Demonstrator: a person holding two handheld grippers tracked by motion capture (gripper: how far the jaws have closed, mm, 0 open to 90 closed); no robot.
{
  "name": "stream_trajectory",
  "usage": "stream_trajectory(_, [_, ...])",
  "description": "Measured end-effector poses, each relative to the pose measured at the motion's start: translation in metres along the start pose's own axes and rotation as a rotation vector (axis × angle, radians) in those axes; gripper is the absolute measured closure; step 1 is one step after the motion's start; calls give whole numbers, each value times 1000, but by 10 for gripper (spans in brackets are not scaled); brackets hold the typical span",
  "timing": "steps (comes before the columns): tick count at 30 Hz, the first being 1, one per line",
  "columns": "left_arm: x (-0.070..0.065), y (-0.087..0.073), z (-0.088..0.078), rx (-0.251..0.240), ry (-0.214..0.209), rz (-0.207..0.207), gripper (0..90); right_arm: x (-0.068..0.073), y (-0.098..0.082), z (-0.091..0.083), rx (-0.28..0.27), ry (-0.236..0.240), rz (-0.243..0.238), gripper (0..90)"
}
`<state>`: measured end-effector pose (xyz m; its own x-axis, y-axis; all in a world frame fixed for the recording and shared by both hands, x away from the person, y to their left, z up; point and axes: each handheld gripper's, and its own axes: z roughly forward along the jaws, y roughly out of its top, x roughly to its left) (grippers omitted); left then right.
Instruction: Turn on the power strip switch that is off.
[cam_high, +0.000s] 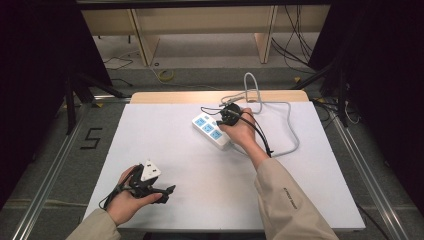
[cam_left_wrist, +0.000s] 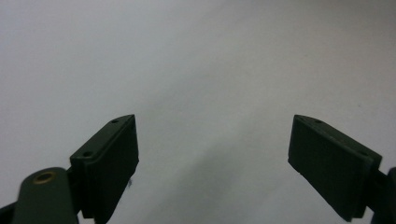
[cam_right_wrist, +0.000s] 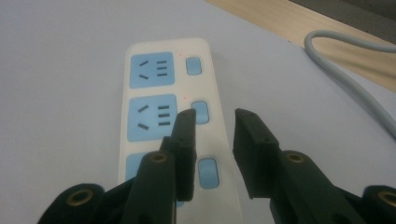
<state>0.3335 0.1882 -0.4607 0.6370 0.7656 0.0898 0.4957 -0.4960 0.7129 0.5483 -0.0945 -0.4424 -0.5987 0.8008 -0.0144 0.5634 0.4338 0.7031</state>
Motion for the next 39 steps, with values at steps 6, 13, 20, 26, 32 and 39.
stream_trajectory(6, [1, 1, 0, 7, 1, 10, 160, -4, -8, -11, -12, 11, 18, 656])
stream_trajectory(13, [0, 1, 2, 12, 0, 9, 161, -9, -17, -26, -19, 27, 30, 628])
stream_trajectory(20, [0, 1, 3, 14, 2, 9, 161, -8, -25, -43, -27, 47, 30, 603])
stream_trajectory(26, [1, 1, 3, 16, 4, 9, 161, -6, -33, -57, -24, 68, 22, 578])
stream_trajectory(32, [1, 1, 3, 19, 5, 6, 161, -6, -43, -69, -29, 94, 9, 550])
stream_trajectory(39, [1, 1, 3, 20, 6, 5, 161, -10, -60, -83, -40, 115, 34, 489])
